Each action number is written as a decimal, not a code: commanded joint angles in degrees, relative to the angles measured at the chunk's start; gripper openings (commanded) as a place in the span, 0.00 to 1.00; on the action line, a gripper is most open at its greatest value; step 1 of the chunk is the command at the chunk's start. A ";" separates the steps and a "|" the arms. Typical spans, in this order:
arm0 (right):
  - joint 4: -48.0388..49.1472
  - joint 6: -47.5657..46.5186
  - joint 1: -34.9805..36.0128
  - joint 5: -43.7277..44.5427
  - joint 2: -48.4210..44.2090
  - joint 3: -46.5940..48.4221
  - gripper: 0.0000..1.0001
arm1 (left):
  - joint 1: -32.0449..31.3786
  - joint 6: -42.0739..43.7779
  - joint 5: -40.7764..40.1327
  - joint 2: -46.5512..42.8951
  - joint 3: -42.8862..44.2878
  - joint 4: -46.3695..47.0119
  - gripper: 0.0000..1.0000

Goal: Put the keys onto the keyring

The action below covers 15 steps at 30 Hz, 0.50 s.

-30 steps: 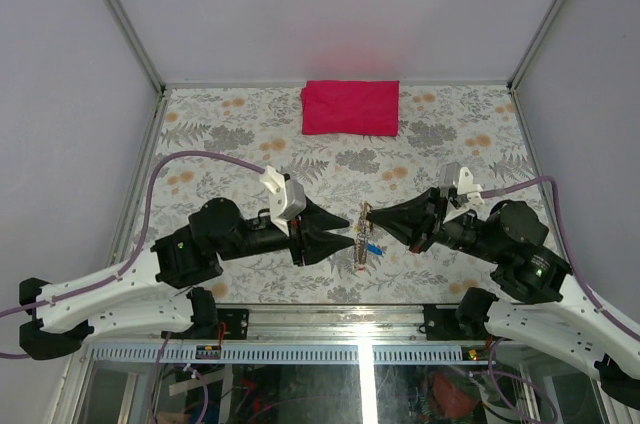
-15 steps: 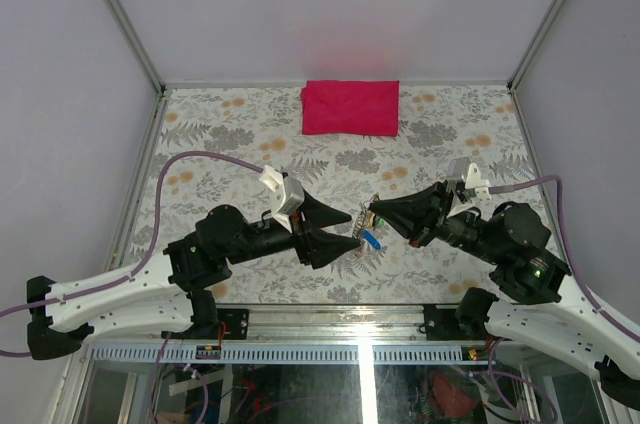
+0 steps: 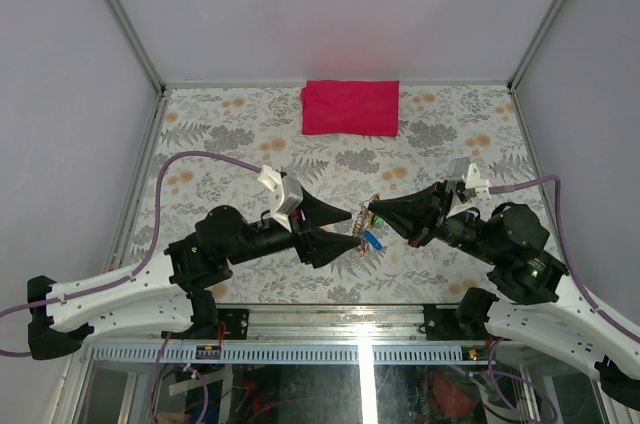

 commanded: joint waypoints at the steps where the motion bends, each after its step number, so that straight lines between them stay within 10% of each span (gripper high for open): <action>1: 6.02 0.62 -0.10 0.77 -1.17 0.53 0.00 | -0.21 2.20 -0.51 -0.06 1.32 2.57 0.54; 15: 2.49 0.95 -0.05 0.97 -1.02 2.70 0.00 | -0.19 18.18 -7.44 -0.95 16.18 -19.88 0.53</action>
